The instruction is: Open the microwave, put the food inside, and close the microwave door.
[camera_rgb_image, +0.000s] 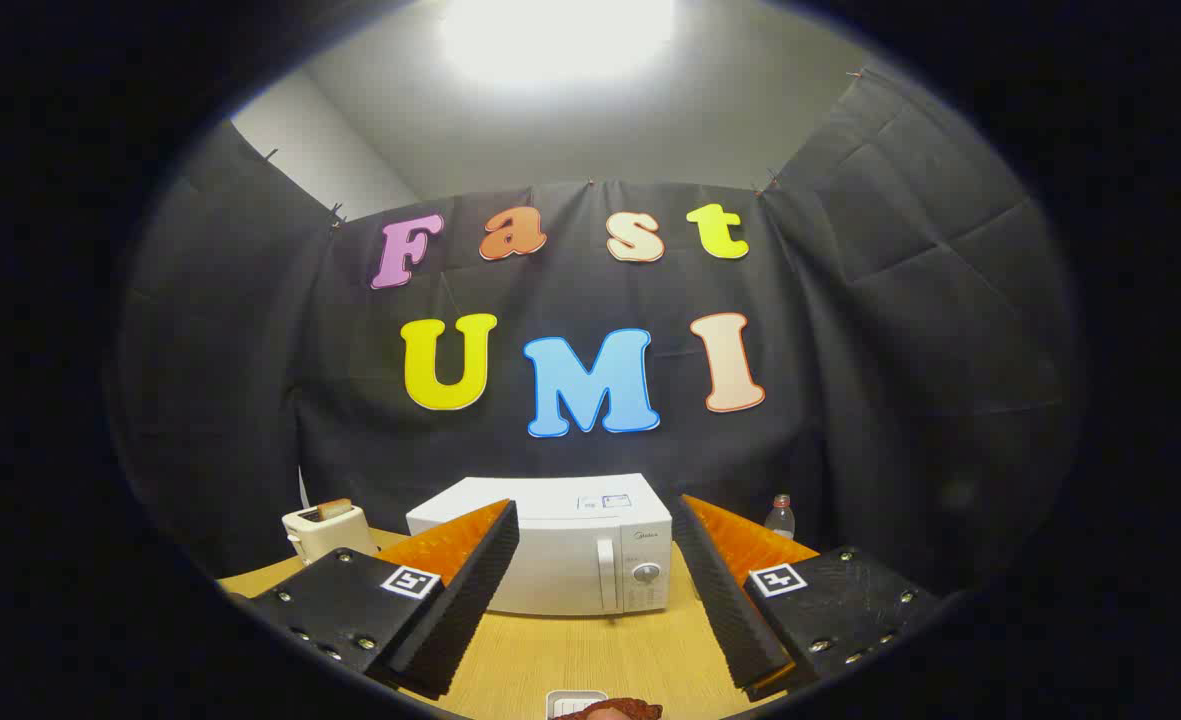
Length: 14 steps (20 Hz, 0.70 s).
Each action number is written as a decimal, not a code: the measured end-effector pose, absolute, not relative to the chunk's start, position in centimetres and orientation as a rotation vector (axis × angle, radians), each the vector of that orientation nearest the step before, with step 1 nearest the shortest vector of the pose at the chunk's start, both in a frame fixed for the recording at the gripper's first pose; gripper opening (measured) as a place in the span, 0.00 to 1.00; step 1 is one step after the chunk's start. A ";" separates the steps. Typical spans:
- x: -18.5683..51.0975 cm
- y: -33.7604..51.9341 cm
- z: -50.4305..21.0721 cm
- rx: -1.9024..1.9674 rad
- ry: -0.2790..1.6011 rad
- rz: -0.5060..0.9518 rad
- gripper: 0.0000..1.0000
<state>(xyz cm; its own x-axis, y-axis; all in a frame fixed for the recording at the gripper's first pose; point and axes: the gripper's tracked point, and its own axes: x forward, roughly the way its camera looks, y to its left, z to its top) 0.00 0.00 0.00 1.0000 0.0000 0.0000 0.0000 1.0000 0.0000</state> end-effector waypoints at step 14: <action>1.0 -0.9 -0.1 -0.010 -0.003 -0.020 0.97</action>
